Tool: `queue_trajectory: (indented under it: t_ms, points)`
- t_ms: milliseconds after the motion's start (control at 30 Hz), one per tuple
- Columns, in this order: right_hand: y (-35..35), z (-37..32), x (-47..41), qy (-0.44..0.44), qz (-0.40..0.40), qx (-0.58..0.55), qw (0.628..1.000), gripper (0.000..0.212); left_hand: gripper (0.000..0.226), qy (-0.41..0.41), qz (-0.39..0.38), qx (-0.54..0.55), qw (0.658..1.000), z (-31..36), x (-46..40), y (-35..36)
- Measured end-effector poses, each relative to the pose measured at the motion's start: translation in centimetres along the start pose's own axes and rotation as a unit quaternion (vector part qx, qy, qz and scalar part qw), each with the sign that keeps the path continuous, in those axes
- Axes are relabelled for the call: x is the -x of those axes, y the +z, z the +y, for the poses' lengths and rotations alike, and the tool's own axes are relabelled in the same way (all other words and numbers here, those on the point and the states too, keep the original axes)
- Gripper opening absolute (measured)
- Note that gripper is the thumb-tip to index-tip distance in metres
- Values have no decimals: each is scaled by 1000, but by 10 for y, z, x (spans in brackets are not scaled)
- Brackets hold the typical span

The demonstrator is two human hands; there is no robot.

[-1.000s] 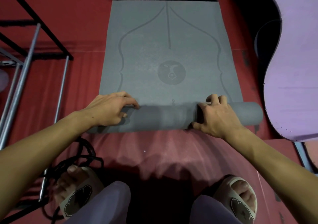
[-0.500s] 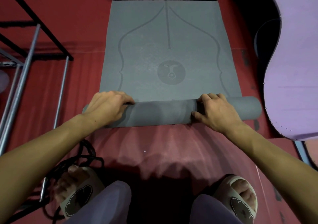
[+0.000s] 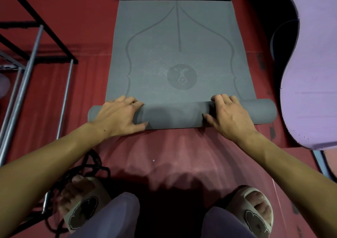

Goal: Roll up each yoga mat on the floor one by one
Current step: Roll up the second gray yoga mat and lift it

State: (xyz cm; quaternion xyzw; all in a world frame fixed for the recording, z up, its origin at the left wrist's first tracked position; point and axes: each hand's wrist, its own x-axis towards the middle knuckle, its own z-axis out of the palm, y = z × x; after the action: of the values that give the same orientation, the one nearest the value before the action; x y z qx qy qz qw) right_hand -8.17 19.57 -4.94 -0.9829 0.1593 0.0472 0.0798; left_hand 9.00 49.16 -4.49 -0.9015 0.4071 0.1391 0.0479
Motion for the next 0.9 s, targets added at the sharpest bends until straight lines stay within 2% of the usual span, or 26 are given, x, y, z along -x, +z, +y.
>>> queue_trajectory:
  t_ms: [200, 467, 667, 767, 833, 900]
  points:
    - [5, 5, 0, -32, -7, 57, 998, 73, 111, 5, 12, -54, 998, 1, -5, 9]
    - [7, 13, -4, -31, -24, 56, 998, 92, 113, -19, 68, -106, 992, 6, -12, 20]
    - [19, 20, -5, -44, -54, 105, 992, 118, 109, -12, 83, -116, 990, 0, -14, 15]
    - [24, 22, -13, -46, -56, 125, 990, 118, 109, -11, 65, -119, 991, -1, -11, 19]
    - [27, 22, -18, -45, -40, 158, 986, 106, 111, -5, 52, -129, 990, -2, -13, 22]
    - [29, 21, -23, -45, -18, 178, 983, 95, 100, 3, 57, -121, 991, -6, -18, 22]
